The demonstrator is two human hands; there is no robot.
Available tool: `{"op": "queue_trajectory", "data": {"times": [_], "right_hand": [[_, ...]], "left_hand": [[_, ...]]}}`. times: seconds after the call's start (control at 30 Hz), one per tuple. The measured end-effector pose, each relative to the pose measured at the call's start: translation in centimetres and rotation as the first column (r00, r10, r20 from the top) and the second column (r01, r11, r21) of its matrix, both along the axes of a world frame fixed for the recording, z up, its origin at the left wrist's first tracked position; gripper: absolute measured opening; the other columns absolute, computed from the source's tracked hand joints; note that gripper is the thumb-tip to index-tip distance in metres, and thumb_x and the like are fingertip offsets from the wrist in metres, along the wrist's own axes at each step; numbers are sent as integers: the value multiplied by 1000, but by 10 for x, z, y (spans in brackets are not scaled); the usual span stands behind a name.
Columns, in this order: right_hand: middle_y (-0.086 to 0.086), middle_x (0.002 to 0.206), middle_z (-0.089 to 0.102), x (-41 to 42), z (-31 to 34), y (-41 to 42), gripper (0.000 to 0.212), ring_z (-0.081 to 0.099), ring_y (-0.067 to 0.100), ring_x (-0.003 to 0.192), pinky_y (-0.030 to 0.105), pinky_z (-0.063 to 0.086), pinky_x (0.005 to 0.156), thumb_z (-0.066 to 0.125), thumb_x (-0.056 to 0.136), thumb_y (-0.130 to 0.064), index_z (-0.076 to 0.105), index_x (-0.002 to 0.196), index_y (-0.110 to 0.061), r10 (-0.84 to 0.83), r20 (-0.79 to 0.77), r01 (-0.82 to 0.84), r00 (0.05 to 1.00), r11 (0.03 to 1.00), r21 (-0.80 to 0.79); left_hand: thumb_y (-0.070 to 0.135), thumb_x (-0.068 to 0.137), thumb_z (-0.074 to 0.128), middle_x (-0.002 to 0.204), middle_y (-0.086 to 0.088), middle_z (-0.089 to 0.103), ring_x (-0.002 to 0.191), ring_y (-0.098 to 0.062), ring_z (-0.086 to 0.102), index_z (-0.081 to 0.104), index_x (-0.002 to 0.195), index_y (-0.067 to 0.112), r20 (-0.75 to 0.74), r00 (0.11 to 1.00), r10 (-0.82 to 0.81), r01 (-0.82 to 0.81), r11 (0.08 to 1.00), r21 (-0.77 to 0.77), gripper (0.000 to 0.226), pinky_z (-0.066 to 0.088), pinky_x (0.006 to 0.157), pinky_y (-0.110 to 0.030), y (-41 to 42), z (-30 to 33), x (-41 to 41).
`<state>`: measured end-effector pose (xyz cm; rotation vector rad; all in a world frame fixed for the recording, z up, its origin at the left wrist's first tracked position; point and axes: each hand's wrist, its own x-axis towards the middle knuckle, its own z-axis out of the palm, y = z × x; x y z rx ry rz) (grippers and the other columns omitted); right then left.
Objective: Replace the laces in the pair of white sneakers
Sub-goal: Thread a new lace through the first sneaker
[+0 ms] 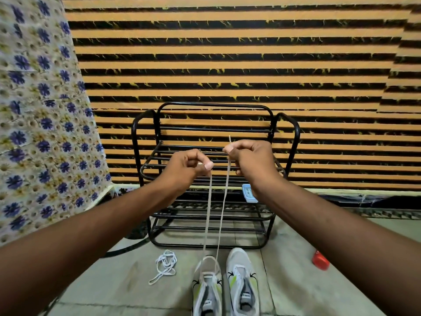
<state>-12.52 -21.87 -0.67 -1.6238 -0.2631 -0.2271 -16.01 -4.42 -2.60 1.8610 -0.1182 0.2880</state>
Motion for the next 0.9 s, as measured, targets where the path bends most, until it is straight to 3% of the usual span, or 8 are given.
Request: {"op": "queue_trajectory", "data": {"times": [0.13, 0.23, 0.37, 0.53, 0.73, 0.9], "right_hand": [[-2, 91, 76, 0, 4, 13, 17, 67, 17, 89, 36, 50, 76, 68, 93, -12, 76, 78, -16, -27, 7, 27, 1000, 1000, -1], [-3, 90, 75, -2, 2, 18, 16, 65, 15, 87, 38, 51, 76, 70, 93, -16, 75, 78, -17, -26, 16, 26, 1000, 1000, 4], [-8, 90, 76, -7, -2, 25, 12, 66, 11, 89, 38, 53, 81, 73, 91, -20, 77, 79, -20, 12, 15, -12, 1000, 1000, 0], [-5, 78, 73, -9, 1, 29, 13, 63, 10, 77, 31, 46, 69, 73, 92, -21, 78, 81, -17, 12, 40, -12, 999, 1000, 12], [-5, 74, 74, -14, -3, 29, 7, 63, 7, 70, 28, 47, 66, 76, 89, -21, 80, 83, -20, -23, 48, 20, 999, 998, 59], [6, 77, 75, -15, 2, 25, 10, 60, 7, 61, 25, 48, 59, 74, 89, -17, 78, 81, -16, -52, 81, 47, 995, 997, 62]], "left_hand": [[21, 100, 65, 98, -3, 77, 94, -15, 72, 68, 94, 12, 43, 999, 23, -23, 1000, 3, 11, 50, 74, -31, 3, -4, 1], [11, 99, 66, 86, -13, 77, 77, -21, 74, 64, 102, 3, 112, 993, 35, -25, 996, -89, 8, 50, 61, -24, 3, -4, -5], [6, 93, 73, 82, -15, 77, 67, -18, 73, 55, 116, 5, 148, 980, 131, -107, 981, -161, 29, 51, 58, -15, 2, -3, -15], [6, 94, 72, 83, -19, 76, 64, -15, 71, 65, 103, -3, 150, 976, 160, -131, 974, -185, 14, 49, 53, -16, 6, -4, -16], [19, 96, 72, 95, -6, 73, 92, -15, 68, 70, 94, 12, 67, 965, 254, -237, 952, -194, 7, 47, 69, -26, 6, -5, -12], [20, 92, 76, 100, -5, 75, 90, -11, 68, 73, 94, 10, 32, 969, 244, -230, 944, -236, 11, 46, 68, -22, 3, -3, -15]]}}
